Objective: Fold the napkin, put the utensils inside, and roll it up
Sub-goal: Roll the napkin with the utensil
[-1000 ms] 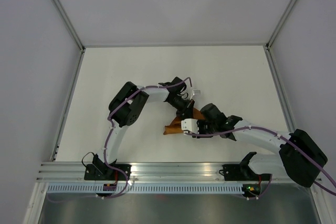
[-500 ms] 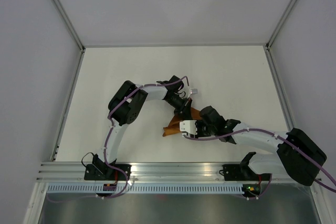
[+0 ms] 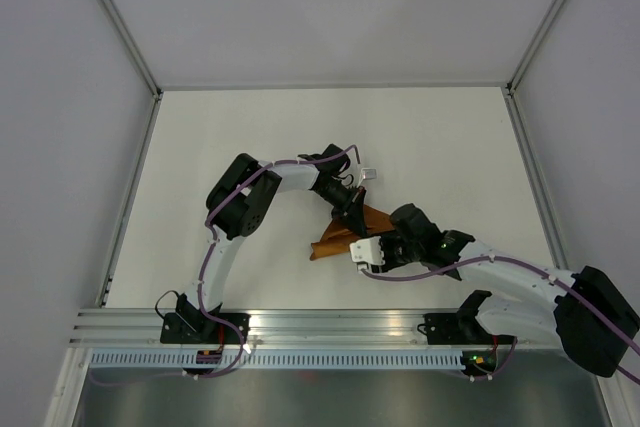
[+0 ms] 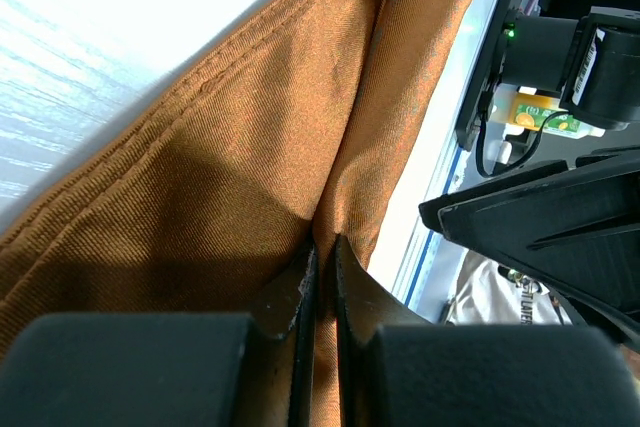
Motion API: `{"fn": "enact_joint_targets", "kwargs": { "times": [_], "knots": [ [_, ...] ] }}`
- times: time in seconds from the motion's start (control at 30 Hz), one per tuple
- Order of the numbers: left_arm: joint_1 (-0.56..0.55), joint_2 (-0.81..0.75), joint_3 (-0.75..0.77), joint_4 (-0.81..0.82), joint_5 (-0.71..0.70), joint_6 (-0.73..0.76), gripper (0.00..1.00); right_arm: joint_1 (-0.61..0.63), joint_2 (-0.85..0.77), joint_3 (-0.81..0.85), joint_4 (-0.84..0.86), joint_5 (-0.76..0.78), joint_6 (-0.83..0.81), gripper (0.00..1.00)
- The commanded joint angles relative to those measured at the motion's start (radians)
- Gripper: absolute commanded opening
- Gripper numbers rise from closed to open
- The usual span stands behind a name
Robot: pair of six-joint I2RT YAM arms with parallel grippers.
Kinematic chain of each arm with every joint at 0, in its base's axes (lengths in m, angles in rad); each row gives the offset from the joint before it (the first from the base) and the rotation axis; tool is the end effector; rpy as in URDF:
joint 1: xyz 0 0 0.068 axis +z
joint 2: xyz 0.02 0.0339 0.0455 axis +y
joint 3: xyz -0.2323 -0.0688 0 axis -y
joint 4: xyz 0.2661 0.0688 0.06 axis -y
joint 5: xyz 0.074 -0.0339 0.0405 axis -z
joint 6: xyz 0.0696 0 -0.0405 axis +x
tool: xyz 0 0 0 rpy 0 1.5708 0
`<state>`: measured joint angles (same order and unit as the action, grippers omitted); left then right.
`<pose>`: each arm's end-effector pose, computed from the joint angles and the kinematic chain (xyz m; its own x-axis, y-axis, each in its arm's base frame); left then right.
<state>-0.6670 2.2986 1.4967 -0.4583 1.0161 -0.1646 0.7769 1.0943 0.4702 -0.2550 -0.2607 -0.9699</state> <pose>0.3064 -0.3165 0.0321 -0.8248 0.5396 -0.1689 0.4002 0.3462 -0.8485 0.1689 0.1912 0.1043 0.3449 -0.7785 -0.5244 -0.9023 -0.1210 -0.4139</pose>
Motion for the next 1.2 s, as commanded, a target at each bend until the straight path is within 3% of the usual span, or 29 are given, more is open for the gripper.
{"fn": "enact_joint_targets", "kwargs": {
  "times": [0.0, 0.5, 1.17],
  "knots": [
    [-0.003, 0.079, -0.018, -0.052, -0.177, 0.048, 0.02, -0.005, -0.007, -0.025, 0.029, -0.063, -0.053, 0.48],
    [-0.002, 0.081, -0.016, -0.052, -0.149, 0.056, 0.02, -0.004, 0.07, -0.082, 0.313, 0.047, -0.055, 0.48],
    [-0.002, 0.071, -0.021, -0.054, -0.122, 0.065, 0.02, -0.004, 0.225, -0.09, 0.324, 0.071, -0.093, 0.45]
  ]
}}
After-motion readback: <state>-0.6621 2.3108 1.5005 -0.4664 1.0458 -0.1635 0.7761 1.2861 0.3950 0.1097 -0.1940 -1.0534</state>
